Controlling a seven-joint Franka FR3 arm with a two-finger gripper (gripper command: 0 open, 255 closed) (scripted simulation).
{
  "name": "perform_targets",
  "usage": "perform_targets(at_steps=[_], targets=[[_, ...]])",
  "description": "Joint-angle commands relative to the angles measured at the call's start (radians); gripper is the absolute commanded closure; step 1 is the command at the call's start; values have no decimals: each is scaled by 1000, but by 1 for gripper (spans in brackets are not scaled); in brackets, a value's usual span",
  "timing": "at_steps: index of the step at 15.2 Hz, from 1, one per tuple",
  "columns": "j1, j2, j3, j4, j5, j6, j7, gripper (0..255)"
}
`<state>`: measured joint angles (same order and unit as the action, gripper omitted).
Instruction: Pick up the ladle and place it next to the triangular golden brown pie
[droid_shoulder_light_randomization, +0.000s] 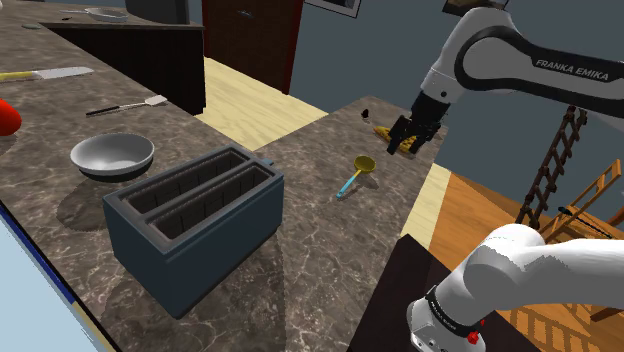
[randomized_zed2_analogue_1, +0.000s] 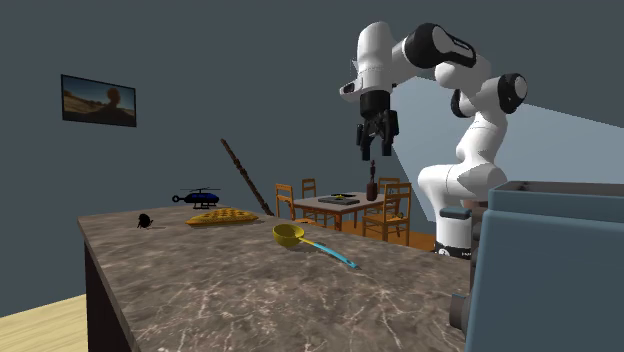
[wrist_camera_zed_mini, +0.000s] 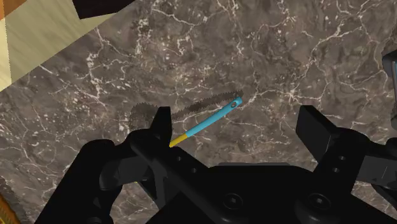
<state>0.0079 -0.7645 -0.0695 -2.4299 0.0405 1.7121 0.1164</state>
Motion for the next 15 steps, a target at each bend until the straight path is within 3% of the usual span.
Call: perform_targets(at_steps=[1,8,15], targets=[[0,0,0,0,0,0,0,0],[-100,249,131,19,-19,197,368,0],[-202,527,207,113,-106,319,750,0]])
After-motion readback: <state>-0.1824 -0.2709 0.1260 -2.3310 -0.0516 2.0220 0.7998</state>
